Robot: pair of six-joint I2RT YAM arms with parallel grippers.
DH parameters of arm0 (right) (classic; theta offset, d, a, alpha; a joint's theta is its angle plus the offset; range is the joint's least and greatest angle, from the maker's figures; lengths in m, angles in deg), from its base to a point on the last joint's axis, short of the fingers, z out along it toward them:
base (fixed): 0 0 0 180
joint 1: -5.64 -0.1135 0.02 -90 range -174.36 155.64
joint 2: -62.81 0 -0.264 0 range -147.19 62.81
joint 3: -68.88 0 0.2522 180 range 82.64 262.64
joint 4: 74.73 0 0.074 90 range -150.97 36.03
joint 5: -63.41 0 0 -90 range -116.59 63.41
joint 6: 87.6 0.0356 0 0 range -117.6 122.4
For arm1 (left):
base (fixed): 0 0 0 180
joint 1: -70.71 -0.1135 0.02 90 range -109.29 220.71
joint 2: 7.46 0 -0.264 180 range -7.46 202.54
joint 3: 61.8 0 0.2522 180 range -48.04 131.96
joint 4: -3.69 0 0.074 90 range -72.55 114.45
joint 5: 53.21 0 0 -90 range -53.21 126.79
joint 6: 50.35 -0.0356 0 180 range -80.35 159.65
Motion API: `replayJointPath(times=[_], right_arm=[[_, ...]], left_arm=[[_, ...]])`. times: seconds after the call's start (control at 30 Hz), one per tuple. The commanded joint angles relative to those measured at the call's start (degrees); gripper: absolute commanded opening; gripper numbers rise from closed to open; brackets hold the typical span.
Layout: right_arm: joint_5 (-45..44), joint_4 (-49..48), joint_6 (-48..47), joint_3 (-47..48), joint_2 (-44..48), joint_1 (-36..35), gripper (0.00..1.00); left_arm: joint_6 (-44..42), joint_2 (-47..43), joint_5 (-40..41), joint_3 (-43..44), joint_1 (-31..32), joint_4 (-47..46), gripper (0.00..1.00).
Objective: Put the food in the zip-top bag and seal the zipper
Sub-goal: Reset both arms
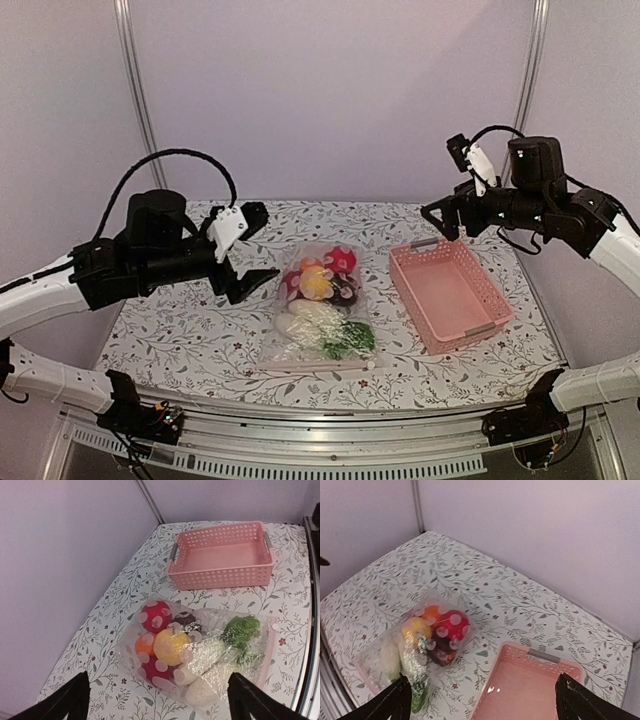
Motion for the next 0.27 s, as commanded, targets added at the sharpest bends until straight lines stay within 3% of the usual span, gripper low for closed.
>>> replayJointPath(times=[0.0,0.1,0.23], right_arm=[[-19.11,-10.43,13.98,4.97,1.29,4.28,0.99],[-28.57,-6.62,18.08,12.57,-2.30,4.20,0.99],[-31.42,-4.76,17.27,12.78,-6.99,4.21,0.99]], left_arm=[[12.92,6.04,8.94,10.61,-3.02,-5.64,0.99],[17.78,11.53,12.66,18.66,-3.99,-2.66,1.00],[21.94,15.78,15.87,23.30,-4.20,-1.27,1.00]])
